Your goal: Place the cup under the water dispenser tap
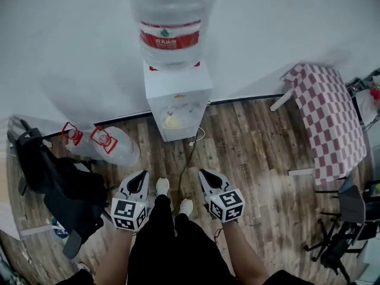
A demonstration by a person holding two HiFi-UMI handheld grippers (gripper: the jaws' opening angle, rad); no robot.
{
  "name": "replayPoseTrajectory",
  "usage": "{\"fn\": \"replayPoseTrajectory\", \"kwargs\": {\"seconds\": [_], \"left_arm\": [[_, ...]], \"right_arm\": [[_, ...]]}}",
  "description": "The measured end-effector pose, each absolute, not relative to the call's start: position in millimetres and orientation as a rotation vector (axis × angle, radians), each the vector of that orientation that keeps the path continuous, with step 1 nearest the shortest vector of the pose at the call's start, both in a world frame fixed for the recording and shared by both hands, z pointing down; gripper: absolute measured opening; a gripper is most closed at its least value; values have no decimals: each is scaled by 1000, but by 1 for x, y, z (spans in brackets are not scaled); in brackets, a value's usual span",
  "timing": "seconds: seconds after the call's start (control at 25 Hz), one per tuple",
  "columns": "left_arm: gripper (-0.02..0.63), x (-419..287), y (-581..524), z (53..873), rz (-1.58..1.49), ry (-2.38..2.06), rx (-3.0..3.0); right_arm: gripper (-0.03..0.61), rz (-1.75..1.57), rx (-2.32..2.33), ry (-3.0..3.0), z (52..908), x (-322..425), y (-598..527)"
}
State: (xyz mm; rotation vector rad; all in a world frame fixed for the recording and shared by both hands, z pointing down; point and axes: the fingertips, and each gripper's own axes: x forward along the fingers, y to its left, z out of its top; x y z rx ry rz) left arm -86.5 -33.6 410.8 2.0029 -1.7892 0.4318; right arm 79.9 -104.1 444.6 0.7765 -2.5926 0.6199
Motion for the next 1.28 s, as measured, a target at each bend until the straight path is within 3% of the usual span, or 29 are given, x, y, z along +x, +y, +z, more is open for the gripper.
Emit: {"fn": "replayPoseTrajectory", "kwargs": {"seconds": [0.64, 1.28], "left_arm": [[14, -84, -41, 335, 365, -1720, 2246], [14, -138, 4, 313, 287, -1624, 2361]], "right_arm": [[21, 534, 1043, -2679, 347, 128, -64], [20, 496, 1284, -2665, 304, 89, -2]]}}
